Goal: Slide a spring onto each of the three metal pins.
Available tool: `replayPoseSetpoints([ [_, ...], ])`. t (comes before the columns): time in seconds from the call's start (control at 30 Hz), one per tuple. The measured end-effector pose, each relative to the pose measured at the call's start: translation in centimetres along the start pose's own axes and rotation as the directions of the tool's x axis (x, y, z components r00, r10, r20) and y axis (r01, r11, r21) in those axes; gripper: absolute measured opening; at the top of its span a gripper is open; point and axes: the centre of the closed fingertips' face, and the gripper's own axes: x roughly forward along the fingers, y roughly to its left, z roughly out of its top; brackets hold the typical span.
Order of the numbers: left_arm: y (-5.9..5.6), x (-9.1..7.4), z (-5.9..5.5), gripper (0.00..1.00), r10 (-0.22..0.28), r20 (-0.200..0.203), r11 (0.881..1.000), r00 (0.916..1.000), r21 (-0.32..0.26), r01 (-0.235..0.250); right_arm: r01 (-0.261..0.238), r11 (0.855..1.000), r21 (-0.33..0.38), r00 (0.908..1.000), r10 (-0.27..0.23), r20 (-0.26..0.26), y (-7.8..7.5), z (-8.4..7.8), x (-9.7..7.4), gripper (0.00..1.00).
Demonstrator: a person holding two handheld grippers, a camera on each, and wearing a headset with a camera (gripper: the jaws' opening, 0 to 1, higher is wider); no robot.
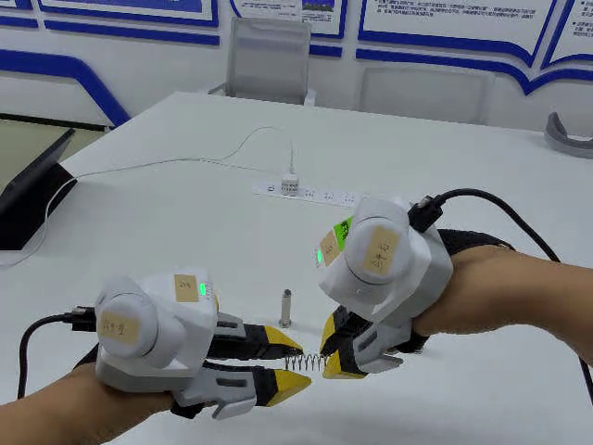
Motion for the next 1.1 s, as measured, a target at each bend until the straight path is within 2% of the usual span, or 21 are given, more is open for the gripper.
replayPoseSetpoints([
  [0.13, 0.0, 0.0, -0.1, 0.13, -0.003, -0.006, 1.0, 1.0, 0.006, 0.003, -0.001, 1.0, -0.005, 1.0, 0.001, 0.003, 0.2, 0.2, -0.3, 0.12],
  [0.5, -0.4, -0.1, 0.0, 0.11, -0.017, -0.009, 1.0, 0.9998, 0.014, 0.017, 0.01, 1.0, 0.001, 0.9989, -0.01, 0.045, 0.1, 1.5, -1.7, 0.12],
  [0.77, -0.3, -0.2, 0.1, 0.11, -0.015, -0.005, 1.0, 0.9999, 0.016, 0.015, 0.022, 1.0, -0.015, 0.9981, -0.021, 0.058, 0.2, 2.4, -2.1, 0.12],
  [0.83, -0.3, -0.3, 0.1, 0.11, -0.015, -0.005, 1.0, 0.9999, 0.019, 0.015, 0.016, 1.0, -0.009, 0.9963, -0.015, 0.085, 0.3, 3.1, -2.3, 0.08],
  [0.87, -0.5, -0.2, 0.1, 0.11, -0.024, -0.005, 1.0, 0.9997, 0.016, 0.024, 0.063, 0.998, -0.006, 0.9946, -0.063, 0.083, -0.5, 3.1, -2.7, 0.02],
  [0.9, -0.6, -0.2, 0.2, 0.11, -0.023, 0.002, 1.0, 0.9997, 0.018, 0.023, 0.036, 0.999, -0.004, 0.9942, -0.035, 0.102, 0.0, 3.5, -2.7, 0.02],
  [1.0, -0.7, -0.1, 0.5, 0.11, -0.021, 0.008, 0.999, 0.9997, 0.029, 0.021, 0.04, 0.999, 0.005, 0.9934, -0.04, 0.107, -0.2, 3.5, -2.7, 0.03],
  [1.1, -0.6, -0.1, 0.5, 0.1, -0.02, 0.007, 0.999, 0.9998, 0.033, 0.02, 0.047, 0.999, 0.024, 0.9931, -0.049, 0.106, -0.5, 3.1, -2.8, 0.09],
])
